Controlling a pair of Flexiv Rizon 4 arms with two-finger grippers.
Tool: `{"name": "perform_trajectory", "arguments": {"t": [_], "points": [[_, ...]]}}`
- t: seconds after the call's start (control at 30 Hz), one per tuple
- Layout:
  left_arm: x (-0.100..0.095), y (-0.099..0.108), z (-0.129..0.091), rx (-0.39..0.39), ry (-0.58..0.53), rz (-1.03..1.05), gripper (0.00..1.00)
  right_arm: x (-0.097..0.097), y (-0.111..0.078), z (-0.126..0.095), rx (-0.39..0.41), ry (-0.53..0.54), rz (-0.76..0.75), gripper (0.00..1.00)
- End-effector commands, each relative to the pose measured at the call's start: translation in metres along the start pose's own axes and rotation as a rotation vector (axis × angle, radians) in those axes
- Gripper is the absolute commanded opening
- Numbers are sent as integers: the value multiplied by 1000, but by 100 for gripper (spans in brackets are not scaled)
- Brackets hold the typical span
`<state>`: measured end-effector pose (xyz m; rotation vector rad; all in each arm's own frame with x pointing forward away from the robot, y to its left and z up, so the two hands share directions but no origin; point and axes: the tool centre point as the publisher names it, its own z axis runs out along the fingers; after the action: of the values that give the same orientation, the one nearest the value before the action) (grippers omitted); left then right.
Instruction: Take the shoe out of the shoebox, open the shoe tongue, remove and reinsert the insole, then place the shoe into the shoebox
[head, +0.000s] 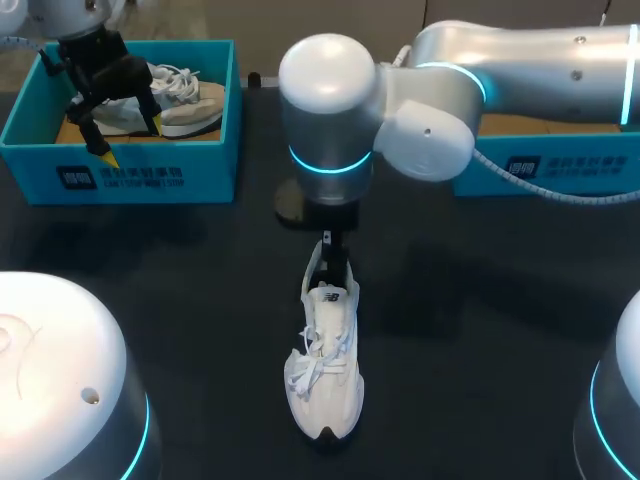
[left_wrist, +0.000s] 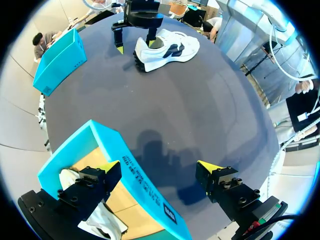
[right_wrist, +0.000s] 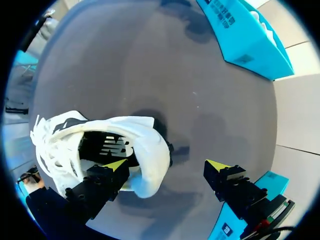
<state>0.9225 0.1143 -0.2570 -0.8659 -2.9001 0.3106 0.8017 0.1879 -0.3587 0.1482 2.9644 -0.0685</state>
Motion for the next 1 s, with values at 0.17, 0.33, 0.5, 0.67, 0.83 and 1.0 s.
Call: {"name": "perform_trajectory", "arguments": {"t": [0.17, 0.33, 0.5, 0.67, 0.83, 1.0], "points": [[-1, 1, -1, -1, 3, 1, 100, -4, 17, 13, 50, 18, 6, 100], [-1, 1, -1, -1, 3, 1, 100, -7, 17, 23, 43, 38, 13, 100], [-1, 1, -1, -1, 3, 1, 100, -4, 15, 32, 48, 60, 31, 100], [-1, 1, -1, -1, 3, 1, 100, 0, 10, 35, 49, 70, 50, 83], [-1, 1, -1, -1, 3, 1, 100, 3, 7, 33, 47, 68, 66, 69], [-1, 1, -1, -1, 3, 1, 100, 4, 6, 29, 50, 56, 76, 40]]}}
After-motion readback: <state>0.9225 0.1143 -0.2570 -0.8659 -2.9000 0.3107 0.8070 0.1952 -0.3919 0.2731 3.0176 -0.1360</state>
